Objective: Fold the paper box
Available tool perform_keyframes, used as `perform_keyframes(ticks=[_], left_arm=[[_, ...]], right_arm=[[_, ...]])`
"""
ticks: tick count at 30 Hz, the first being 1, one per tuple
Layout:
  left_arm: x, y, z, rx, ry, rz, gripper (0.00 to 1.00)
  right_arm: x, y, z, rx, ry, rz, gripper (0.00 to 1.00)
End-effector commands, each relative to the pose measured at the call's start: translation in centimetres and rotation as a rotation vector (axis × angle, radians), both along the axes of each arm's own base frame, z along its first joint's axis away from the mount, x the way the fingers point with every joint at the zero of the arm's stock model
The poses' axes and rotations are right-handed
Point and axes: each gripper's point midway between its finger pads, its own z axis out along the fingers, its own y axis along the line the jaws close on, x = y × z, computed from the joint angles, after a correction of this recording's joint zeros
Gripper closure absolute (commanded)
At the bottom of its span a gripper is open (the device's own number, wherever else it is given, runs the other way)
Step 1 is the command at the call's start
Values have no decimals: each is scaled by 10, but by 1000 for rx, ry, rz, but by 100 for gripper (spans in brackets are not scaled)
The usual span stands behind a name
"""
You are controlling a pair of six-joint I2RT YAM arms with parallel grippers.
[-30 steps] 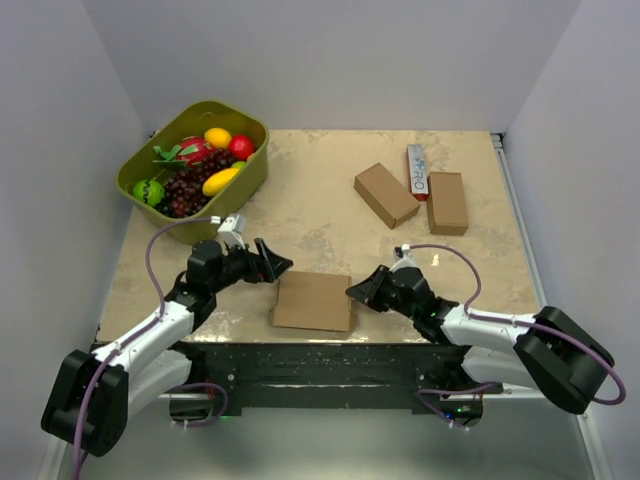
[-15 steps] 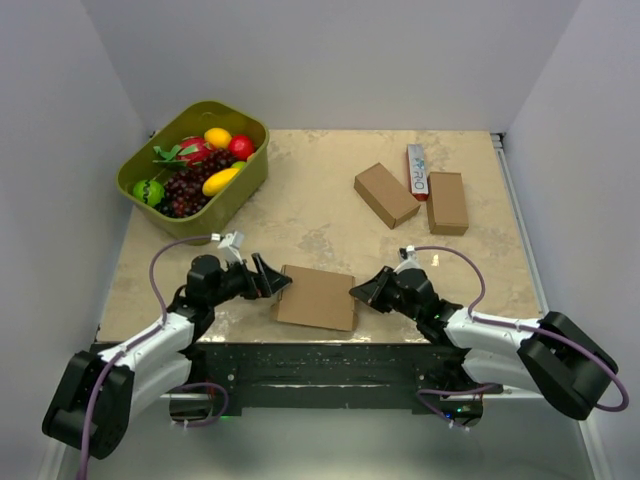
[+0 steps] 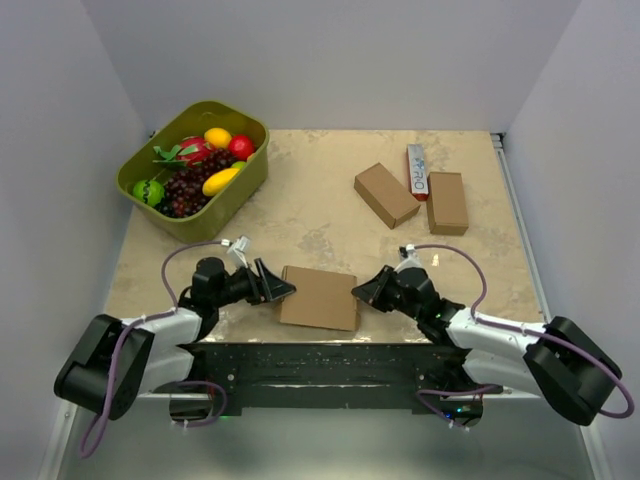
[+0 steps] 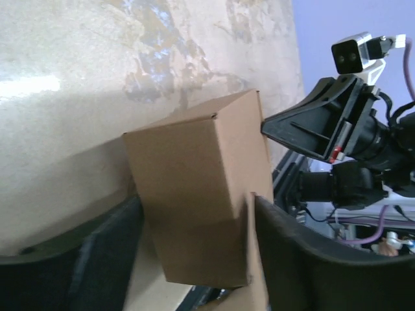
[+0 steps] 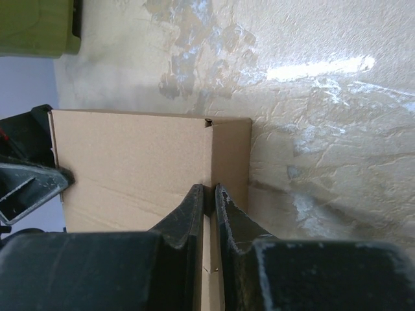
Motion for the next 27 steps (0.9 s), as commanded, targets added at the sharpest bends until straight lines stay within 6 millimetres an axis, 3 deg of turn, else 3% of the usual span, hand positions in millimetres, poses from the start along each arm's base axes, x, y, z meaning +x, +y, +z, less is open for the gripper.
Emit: perform_keyframes(ticks=[1, 5, 7, 8, 9, 10, 11, 14, 17, 20, 27], left_arm=[[-2, -11, 22, -101, -38, -56, 39], [-2, -13, 26, -139, -10, -55, 61], [0, -14, 28, -144, -7, -52, 66], [-1, -14, 25, -138, 15, -48, 67], [2, -14, 27, -135, 17, -44, 68], [2, -14, 28, -134, 22, -42, 68], [3, -13, 24, -123, 47, -30, 69], [7, -12, 23, -116, 86, -7, 69], [6, -13, 17, -136, 159, -1, 69], [3, -14, 14, -171, 231, 0, 69], [3, -5, 12, -203, 317, 40, 70]], right_arm=[[1, -30, -21, -217, -5, -17, 91], [14, -24, 3, -258, -96, 25, 77], [19, -26, 10, -325, -144, 52, 54], [25, -18, 28, -331, -189, 66, 46], [27, -16, 35, -376, -239, 91, 28], [31, -21, 43, -429, -276, 69, 22], [28, -5, 64, -440, -346, 97, 18], [14, 18, 99, -535, -536, 168, 11], [-4, 42, 119, -591, -686, 288, 9], [-26, 66, 126, -651, -811, 441, 9], [-68, 90, 107, -869, -959, 619, 6]])
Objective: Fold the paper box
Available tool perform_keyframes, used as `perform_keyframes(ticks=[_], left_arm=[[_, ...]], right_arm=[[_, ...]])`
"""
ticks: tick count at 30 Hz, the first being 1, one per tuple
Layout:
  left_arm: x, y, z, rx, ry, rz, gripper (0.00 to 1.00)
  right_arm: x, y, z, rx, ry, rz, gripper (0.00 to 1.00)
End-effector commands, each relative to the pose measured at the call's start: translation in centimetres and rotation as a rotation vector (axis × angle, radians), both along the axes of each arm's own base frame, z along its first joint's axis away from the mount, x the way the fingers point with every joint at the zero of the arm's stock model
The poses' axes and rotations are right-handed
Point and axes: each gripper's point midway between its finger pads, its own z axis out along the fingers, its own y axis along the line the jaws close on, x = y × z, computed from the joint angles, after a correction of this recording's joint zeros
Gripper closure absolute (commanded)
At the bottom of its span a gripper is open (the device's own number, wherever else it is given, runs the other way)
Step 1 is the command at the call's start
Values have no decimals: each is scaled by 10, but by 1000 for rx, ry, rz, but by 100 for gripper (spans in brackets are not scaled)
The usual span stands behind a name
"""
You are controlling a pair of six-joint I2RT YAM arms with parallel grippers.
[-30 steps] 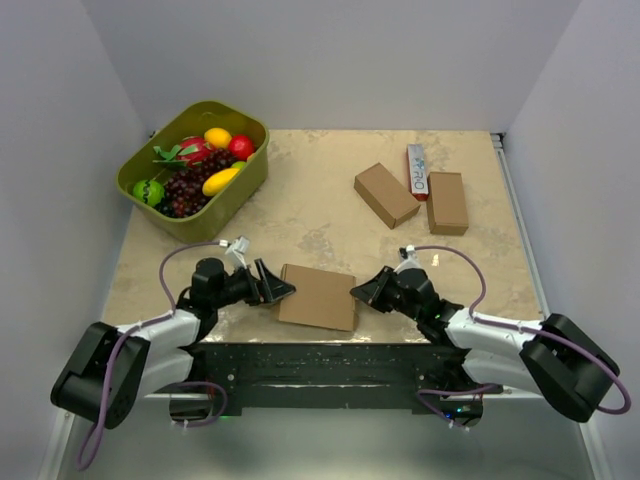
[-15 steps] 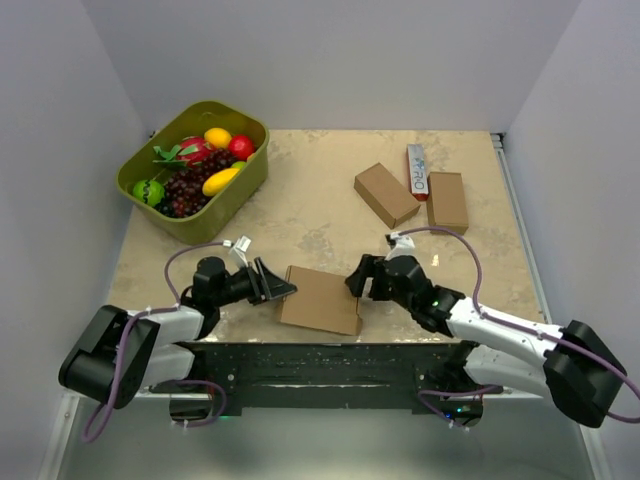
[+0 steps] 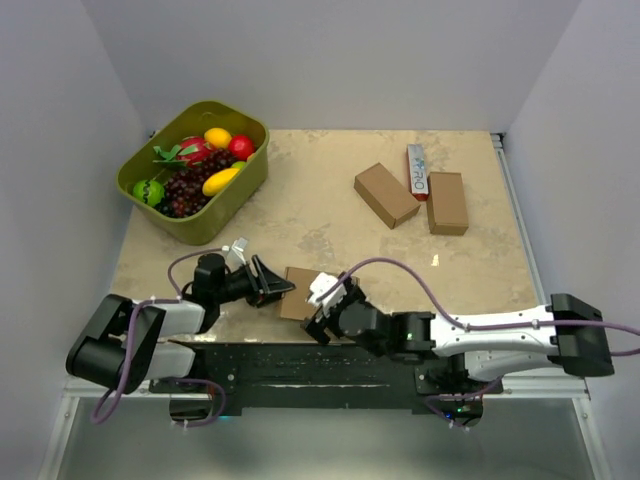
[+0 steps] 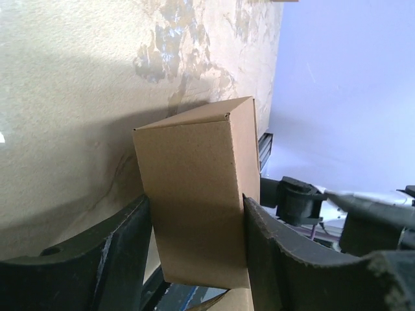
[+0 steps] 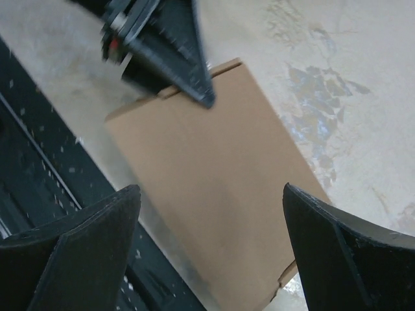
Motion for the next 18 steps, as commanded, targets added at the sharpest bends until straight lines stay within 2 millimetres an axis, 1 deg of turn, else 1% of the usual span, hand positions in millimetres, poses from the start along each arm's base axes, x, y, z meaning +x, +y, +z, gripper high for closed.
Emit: perform_keyframes(ticks=[1, 2, 3, 4, 5, 8, 10, 11, 14, 17, 18], left_arm=[[3, 2, 15, -57, 36, 7, 70], [3, 4, 16, -66, 45, 5, 70], [2, 4, 17, -70, 52, 3, 71], [1, 6, 16, -71, 68, 7, 71], [1, 8, 17, -79, 80, 7, 71], [-4, 13, 19, -102, 109, 6, 73], [-7, 15, 20, -108, 123, -1, 74], [-9, 15, 21, -108, 126, -6, 74], [-14, 17, 23, -118, 145, -13, 74], [-20, 18, 22, -121, 169, -29, 74], [-22, 18, 21, -121, 181, -35, 74]], right_arm=[[-7, 4, 7, -152, -182, 25, 6], [-13, 8, 7, -165, -199, 30, 6], [-13, 8, 4, -192, -214, 25, 5], [-15, 10, -5, -237, -236, 15, 5], [-15, 12, -3, -247, -250, 10, 5], [-17, 17, -12, -300, -285, -1, 5], [-12, 15, -16, -335, -307, -36, 5], [-8, 15, -22, -370, -326, -59, 5], [-5, 20, -31, -421, -360, -72, 6], [2, 20, -35, -471, -418, -121, 7], [6, 19, -31, -479, -444, -155, 7]])
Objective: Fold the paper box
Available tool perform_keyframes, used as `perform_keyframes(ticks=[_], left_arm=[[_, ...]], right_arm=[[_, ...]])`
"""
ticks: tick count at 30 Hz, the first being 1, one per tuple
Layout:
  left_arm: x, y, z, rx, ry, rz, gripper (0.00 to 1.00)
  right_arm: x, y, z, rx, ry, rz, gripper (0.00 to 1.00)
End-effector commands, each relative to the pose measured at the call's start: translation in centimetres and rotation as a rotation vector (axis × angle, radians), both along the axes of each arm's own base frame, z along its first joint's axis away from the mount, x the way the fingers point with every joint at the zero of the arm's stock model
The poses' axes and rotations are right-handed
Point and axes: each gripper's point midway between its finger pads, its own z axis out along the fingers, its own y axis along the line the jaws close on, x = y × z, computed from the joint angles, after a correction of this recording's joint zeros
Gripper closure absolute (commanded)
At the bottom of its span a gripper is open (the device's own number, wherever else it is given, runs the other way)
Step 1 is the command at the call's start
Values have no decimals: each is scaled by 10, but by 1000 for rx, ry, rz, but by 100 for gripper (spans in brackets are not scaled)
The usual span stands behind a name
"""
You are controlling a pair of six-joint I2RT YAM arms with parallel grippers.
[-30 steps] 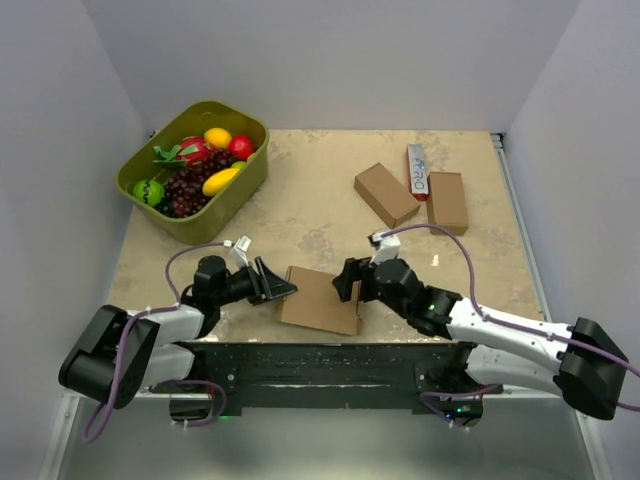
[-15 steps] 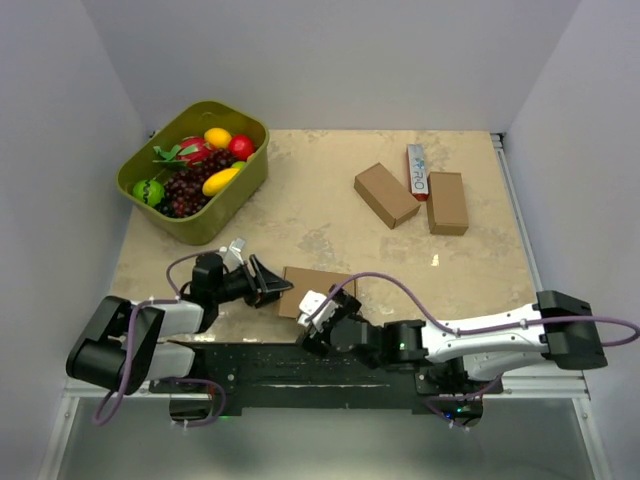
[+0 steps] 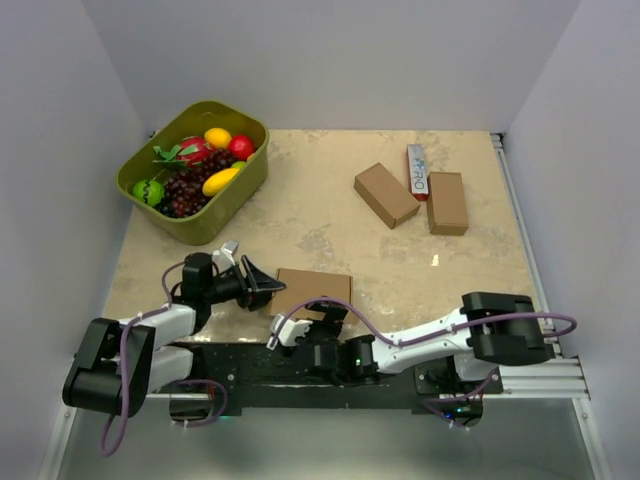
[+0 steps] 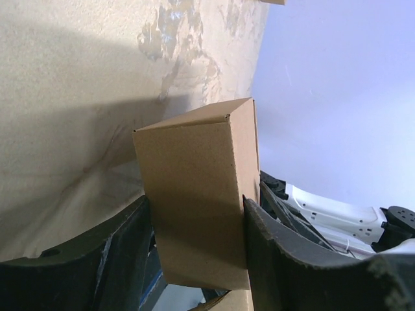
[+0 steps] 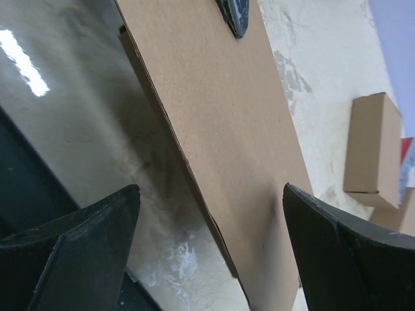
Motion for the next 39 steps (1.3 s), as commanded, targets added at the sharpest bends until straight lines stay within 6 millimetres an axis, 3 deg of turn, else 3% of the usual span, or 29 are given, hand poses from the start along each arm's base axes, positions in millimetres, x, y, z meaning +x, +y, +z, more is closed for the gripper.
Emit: perform_keyframes(ticks=[1, 7, 12, 15, 16, 18, 19, 22, 24, 26, 29, 32, 33, 34, 39], left_arm=[[-17, -2, 5, -47, 60, -65, 74], [-29, -2, -2, -40, 101, -125, 73], [-28, -3, 2, -50, 90, -137, 72], [-24, -4, 9, -53, 47, -154, 57], [-21, -3, 9, -34, 8, -159, 44], [-12, 2, 10, 21, -15, -158, 32], [0, 10, 7, 91, -95, -143, 24], [28, 29, 17, 208, -210, -99, 15], [30, 39, 20, 226, -216, -69, 14], [42, 56, 23, 265, -249, -8, 13], [62, 79, 33, 366, -336, 87, 13], [82, 95, 59, 484, -492, 145, 15], [84, 96, 75, 503, -573, 153, 18], [86, 95, 88, 528, -652, 134, 21], [78, 63, 116, 664, -882, -19, 23]], right_arm=[[17, 3, 26, 6, -162, -110, 7], [22, 4, 17, -52, -216, -127, 14], [22, 4, 12, -84, -214, -117, 39], [22, 3, 10, -106, -197, -106, 45], [22, 5, 14, -100, -190, -105, 46], [22, 0, 13, -142, -170, -105, 48], [24, 0, 17, -145, -163, -113, 50], [32, -7, 23, -173, -81, -111, 52], [38, -14, 27, -169, 4, -109, 53], [44, -16, 43, -116, 65, -99, 54], [52, -17, 46, -80, 204, -52, 55], [56, -16, 51, -46, 331, 16, 55], [63, -24, 48, -58, 370, 3, 55], [61, -18, 52, -42, 415, 45, 55], [69, -19, 48, -26, 516, 86, 55]])
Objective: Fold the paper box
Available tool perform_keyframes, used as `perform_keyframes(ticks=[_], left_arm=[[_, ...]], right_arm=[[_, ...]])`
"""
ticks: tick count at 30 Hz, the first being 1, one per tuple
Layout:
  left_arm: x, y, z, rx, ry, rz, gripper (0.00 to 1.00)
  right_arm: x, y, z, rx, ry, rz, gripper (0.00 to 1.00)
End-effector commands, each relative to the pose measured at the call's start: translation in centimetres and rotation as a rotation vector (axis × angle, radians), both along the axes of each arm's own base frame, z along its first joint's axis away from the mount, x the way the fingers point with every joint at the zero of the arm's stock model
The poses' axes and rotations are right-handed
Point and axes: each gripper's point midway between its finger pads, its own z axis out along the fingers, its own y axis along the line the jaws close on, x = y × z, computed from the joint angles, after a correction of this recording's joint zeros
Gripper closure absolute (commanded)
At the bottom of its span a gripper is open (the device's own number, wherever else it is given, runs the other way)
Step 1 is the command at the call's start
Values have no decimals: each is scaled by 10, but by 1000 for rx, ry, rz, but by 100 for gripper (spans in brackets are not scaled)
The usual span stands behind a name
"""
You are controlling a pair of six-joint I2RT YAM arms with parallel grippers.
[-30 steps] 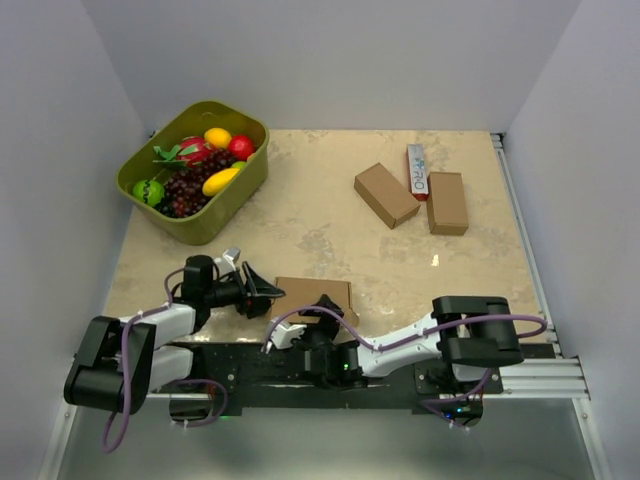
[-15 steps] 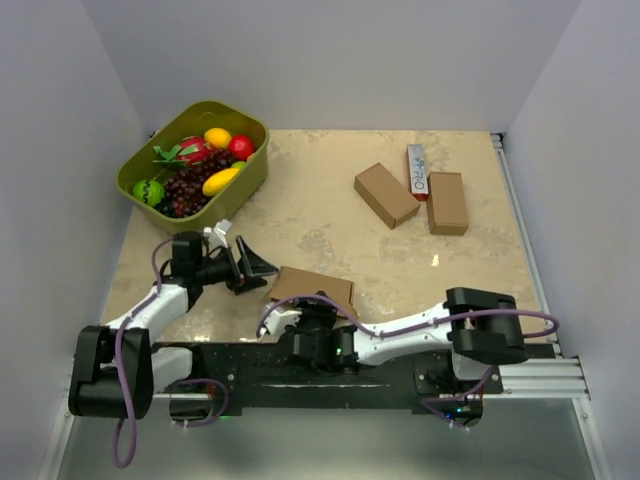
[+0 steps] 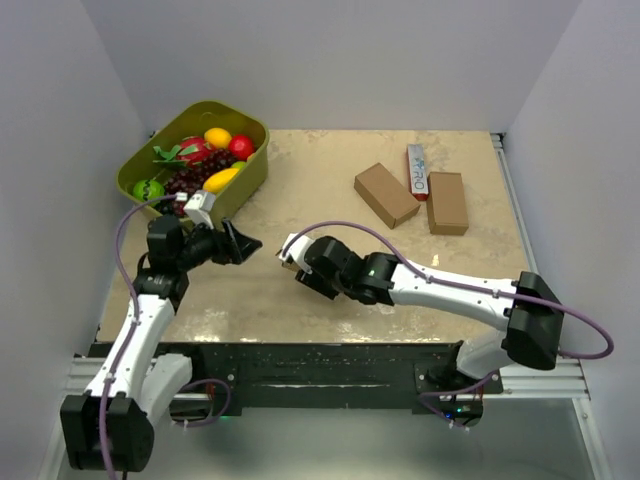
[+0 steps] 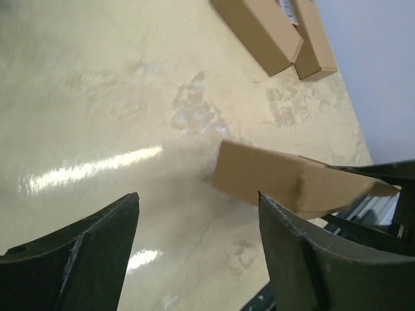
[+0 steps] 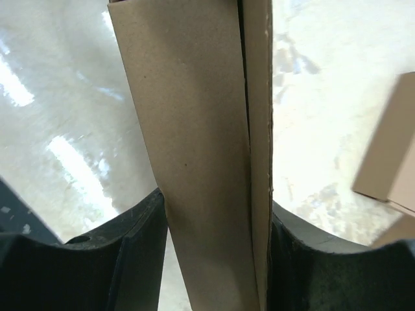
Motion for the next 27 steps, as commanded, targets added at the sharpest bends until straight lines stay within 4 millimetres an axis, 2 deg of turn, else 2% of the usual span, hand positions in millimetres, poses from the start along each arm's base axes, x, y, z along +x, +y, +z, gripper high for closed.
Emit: perform_keyframes(ticks=[1, 6, 7, 10, 15, 22, 27], left_arm=[[1, -24, 36, 239, -261, -139, 24], [3, -40, 55, 280, -401, -184, 28], [-1, -48, 56, 270, -421, -221, 29], [1, -52, 55, 290, -424, -232, 30], [-15, -74, 34, 302, -381, -342, 31], [-22, -76, 24, 331, -365, -362, 23], [-20, -78, 8, 373, -314, -364, 25]], right_arm=[[-13, 9, -5, 18, 153, 127, 56], [-10, 11, -17, 19, 200, 130, 57], [-11, 12, -19, 20, 206, 129, 57], [-11, 14, -20, 31, 214, 132, 56], [-11, 14, -20, 44, 218, 129, 56], [-9, 12, -27, 37, 237, 123, 56], [-8, 12, -25, 52, 240, 125, 56]])
